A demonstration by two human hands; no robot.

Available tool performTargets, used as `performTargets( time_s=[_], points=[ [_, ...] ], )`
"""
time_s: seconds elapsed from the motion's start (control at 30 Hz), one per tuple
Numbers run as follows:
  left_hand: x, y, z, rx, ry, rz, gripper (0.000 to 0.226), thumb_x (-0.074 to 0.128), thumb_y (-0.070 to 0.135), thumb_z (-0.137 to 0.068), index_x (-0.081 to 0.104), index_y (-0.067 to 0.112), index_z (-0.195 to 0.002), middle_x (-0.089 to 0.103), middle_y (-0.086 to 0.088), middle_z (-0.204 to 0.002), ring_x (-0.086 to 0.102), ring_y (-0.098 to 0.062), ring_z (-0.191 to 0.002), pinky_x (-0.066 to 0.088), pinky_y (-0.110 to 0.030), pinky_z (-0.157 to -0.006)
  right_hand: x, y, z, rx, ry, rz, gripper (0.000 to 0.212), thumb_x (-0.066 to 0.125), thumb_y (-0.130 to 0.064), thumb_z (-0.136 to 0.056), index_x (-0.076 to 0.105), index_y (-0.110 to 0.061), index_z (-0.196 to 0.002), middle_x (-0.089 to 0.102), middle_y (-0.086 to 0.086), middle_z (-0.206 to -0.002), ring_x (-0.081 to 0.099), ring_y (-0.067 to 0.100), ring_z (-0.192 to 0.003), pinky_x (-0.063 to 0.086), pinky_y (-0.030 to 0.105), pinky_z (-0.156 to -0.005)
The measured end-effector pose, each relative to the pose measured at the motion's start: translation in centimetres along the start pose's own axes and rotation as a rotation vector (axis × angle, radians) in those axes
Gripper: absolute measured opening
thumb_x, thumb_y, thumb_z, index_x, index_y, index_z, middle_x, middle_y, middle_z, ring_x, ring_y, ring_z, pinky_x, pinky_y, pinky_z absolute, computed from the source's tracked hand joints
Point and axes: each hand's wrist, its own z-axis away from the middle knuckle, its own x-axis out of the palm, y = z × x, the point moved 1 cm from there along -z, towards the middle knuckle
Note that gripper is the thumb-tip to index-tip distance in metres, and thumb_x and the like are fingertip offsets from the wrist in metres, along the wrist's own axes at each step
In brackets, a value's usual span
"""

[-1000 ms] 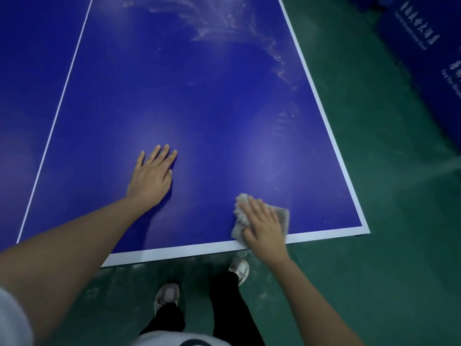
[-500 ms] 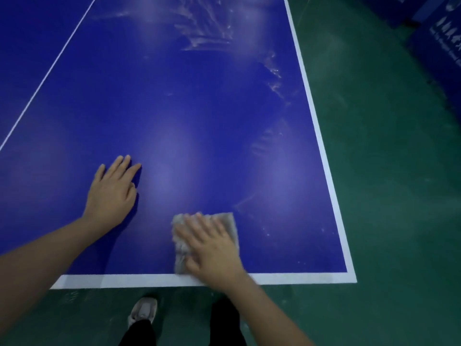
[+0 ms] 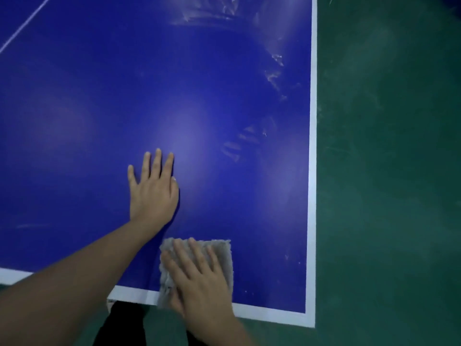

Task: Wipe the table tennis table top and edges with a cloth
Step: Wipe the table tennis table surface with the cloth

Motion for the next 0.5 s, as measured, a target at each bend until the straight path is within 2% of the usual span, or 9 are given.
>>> performTargets(
  time_s=[0.1, 0.17, 0.23, 0.33, 0.43, 0.5],
  points=[
    [0.2, 0.0, 0.1, -0.002, 0.000, -0.009, 0.053, 0.036, 0.026, -0.095, 0.028, 0.016, -0.146, 0.027, -0.010, -0.153, 0.019, -0.027, -0.142, 0.012, -0.056, -0.111, -0.7, 1.9, 0.5, -0.132, -0.057, 0.041, 0.064, 0.043, -0.043, -0.079, 0.039, -0.032, -0.142, 0.038, -0.007, -0.150, 0.035, 0.016, -0.138, 0.020, 0.040, -0.115],
    [0.0, 0.1, 0.2, -0.012, -0.015, -0.007, 0.053, 0.034, 0.026, -0.096, 0.025, 0.016, -0.147, 0.024, -0.009, -0.154, 0.016, -0.027, -0.143, 0.010, -0.056, -0.111, -2.0, 5.3, 1.2, -0.088, -0.063, 0.085, 0.064, 0.042, -0.042, -0.077, 0.043, -0.029, -0.141, 0.042, -0.005, -0.147, 0.041, 0.019, -0.135, 0.023, 0.039, -0.112],
    [-0.2, 0.1, 0.4, -0.018, -0.024, -0.007, 0.053, 0.031, 0.027, -0.096, 0.022, 0.017, -0.148, 0.020, -0.008, -0.155, 0.013, -0.026, -0.144, 0.008, -0.055, -0.112, -3.4, 10.2, 3.1, 0.125, 0.001, 0.101, 0.065, 0.037, -0.039, -0.079, 0.040, -0.026, -0.143, 0.038, -0.002, -0.149, 0.040, 0.023, -0.136, 0.028, 0.040, -0.112],
    [-0.4, 0.3, 0.4, -0.024, -0.036, -0.009, 0.054, 0.029, 0.028, -0.097, 0.019, 0.018, -0.149, 0.017, -0.007, -0.156, 0.009, -0.025, -0.145, 0.006, -0.055, -0.113, -4.7, 16.3, 6.7, 0.514, 0.083, 0.028, 0.063, 0.020, -0.040, -0.087, 0.015, -0.031, -0.148, 0.011, -0.008, -0.156, 0.013, 0.020, -0.146, 0.004, 0.037, -0.118],
    [-0.5, 0.5, 0.2, -0.018, -0.051, -0.005, 0.055, 0.027, 0.029, -0.097, 0.016, 0.019, -0.149, 0.013, -0.007, -0.157, 0.004, -0.024, -0.145, 0.003, -0.054, -0.113, -3.9, 15.6, 7.3, 0.762, 0.167, -0.004, 0.061, 0.009, -0.044, -0.086, 0.003, -0.035, -0.146, 0.006, -0.007, -0.157, 0.005, 0.019, -0.147, -0.007, 0.036, -0.117],
    [-0.7, 0.5, 0.3, -0.019, -0.060, -0.002, 0.055, 0.026, 0.029, -0.097, 0.014, 0.019, -0.150, 0.011, -0.007, -0.157, 0.003, -0.024, -0.145, 0.002, -0.054, -0.113, -3.1, 12.5, 6.1, 0.804, 0.186, 0.012, 0.059, 0.007, -0.044, -0.089, -0.003, -0.034, -0.146, 0.001, -0.006, -0.157, 0.003, 0.021, -0.147, -0.009, 0.035, -0.116]
  ],
)
